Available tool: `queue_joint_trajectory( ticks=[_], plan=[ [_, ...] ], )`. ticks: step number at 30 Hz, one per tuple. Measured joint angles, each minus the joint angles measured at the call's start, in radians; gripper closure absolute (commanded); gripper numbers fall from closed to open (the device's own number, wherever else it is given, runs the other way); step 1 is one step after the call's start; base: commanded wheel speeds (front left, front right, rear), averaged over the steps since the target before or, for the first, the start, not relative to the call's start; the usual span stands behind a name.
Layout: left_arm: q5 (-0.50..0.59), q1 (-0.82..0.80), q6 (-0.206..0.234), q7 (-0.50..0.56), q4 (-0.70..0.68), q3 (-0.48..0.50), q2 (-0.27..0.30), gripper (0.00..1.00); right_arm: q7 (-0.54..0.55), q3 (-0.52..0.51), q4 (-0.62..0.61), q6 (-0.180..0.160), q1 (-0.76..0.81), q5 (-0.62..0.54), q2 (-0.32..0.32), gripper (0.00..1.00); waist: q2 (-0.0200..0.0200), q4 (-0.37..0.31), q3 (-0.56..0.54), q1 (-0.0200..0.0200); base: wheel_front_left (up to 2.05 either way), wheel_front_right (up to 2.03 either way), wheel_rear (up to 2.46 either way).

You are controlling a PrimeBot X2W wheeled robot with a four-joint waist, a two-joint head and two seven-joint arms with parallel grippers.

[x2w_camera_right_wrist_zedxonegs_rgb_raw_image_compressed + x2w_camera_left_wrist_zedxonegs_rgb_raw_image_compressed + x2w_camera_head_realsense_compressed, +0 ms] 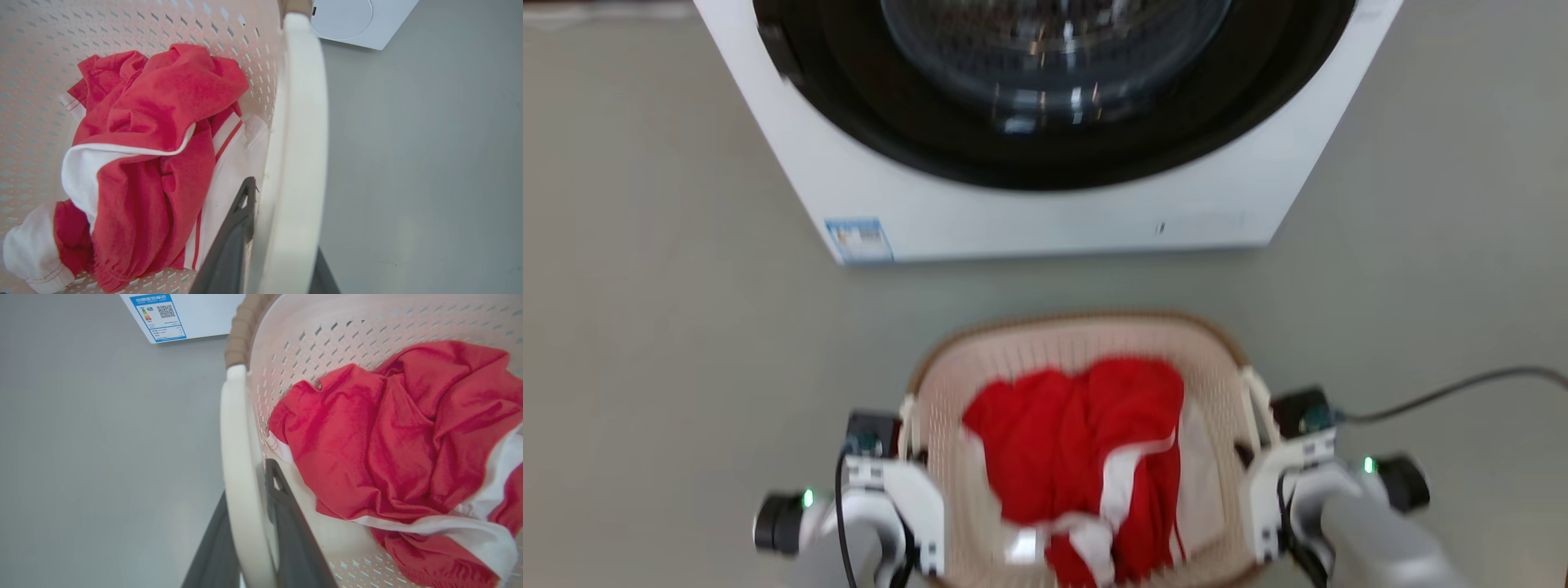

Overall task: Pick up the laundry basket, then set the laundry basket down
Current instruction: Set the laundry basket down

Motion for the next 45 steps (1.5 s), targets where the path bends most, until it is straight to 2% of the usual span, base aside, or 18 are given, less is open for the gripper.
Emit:
queue_joint_trajectory(
  ticks=[14, 23, 32, 45],
  plan=[
    [0.037, -0.346, 0.018, -0.035, -0.033, 0.052, 0.023, 1.00, -0.080, -0.106, 0.048, 0.000, -0.354, -0.113, -0.009, 1.00, -0.0001, 0.036, 0.388, 0.0001, 0.00, 0.00, 0.00],
    [0.101, -0.423, 0.036, -0.035, -0.124, 0.130, 0.054, 1.00, -0.125, -0.183, 0.063, 0.000, -0.461, -0.179, -0.011, 1.00, -0.0001, 0.044, 0.579, 0.0001, 0.00, 0.00, 0.00],
    [0.176, -0.460, 0.045, -0.035, -0.189, 0.217, 0.064, 1.00, -0.155, -0.285, 0.066, 0.001, -0.525, -0.262, -0.012, 1.00, -0.0001, 0.035, 0.679, 0.0001, 0.00, 0.00, 0.00],
    [0.276, -0.478, 0.040, -0.038, -0.189, 0.288, 0.059, 1.00, -0.166, -0.400, 0.066, 0.002, -0.541, -0.362, -0.005, 1.00, -0.0001, 0.023, 0.723, 0.0001, 0.00, 0.00, 0.00]
  ],
)
